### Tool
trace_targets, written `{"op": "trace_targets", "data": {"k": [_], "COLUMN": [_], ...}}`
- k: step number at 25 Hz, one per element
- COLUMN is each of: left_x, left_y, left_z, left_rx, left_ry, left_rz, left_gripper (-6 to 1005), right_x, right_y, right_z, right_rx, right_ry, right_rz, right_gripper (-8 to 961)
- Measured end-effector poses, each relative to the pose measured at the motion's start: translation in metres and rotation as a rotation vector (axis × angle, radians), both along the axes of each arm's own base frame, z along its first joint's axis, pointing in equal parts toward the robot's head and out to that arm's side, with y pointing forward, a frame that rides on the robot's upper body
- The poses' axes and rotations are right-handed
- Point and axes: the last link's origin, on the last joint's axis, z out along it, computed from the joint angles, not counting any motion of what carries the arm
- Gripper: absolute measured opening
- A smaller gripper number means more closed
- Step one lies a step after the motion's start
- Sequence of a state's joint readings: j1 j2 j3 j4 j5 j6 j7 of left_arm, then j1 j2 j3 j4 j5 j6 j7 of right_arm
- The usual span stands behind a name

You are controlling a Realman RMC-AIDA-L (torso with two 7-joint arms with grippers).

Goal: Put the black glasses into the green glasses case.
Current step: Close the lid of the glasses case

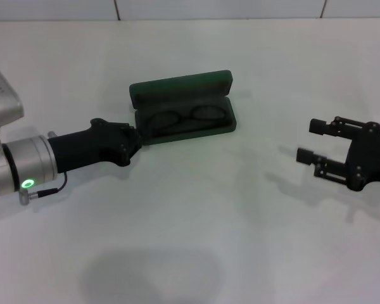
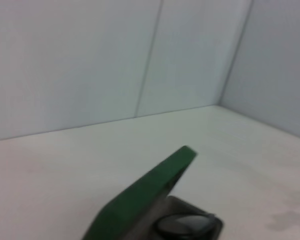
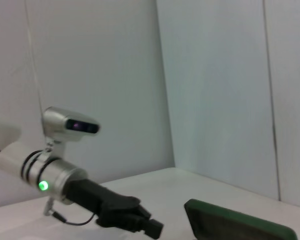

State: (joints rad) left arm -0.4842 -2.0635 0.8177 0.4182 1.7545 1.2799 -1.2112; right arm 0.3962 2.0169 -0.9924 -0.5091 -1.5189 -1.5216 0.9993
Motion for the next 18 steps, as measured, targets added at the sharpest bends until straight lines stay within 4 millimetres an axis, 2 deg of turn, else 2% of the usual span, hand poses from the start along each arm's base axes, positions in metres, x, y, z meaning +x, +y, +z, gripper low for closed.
{"op": "trace_targets", "data": {"k": [6,12,18], "left_x": [0.002,0.0,-0.004], "left_y": [0.017,0.031,0.04], "left_z": [-0.008,-0.01,-0.01], "left_rx": [0.049,0.088,0.12], "left_ry": [0.056,0.105,0.15], "left_rz": [0.046,0.093,0.125], "left_gripper": [13,14,14], "right_x": [0.001,0.004,0.006], "right_y": [-0.005,-0.005,-0.005], "right_z": [-0.008,-0.019,-0.024], "right_rx": [-0.027,-0.048,-0.048], "right_ry": [-0.011,-0.069,-0.099], "right_rz": [0.007,0.013,0.005], "right_gripper": [607,829,886]}}
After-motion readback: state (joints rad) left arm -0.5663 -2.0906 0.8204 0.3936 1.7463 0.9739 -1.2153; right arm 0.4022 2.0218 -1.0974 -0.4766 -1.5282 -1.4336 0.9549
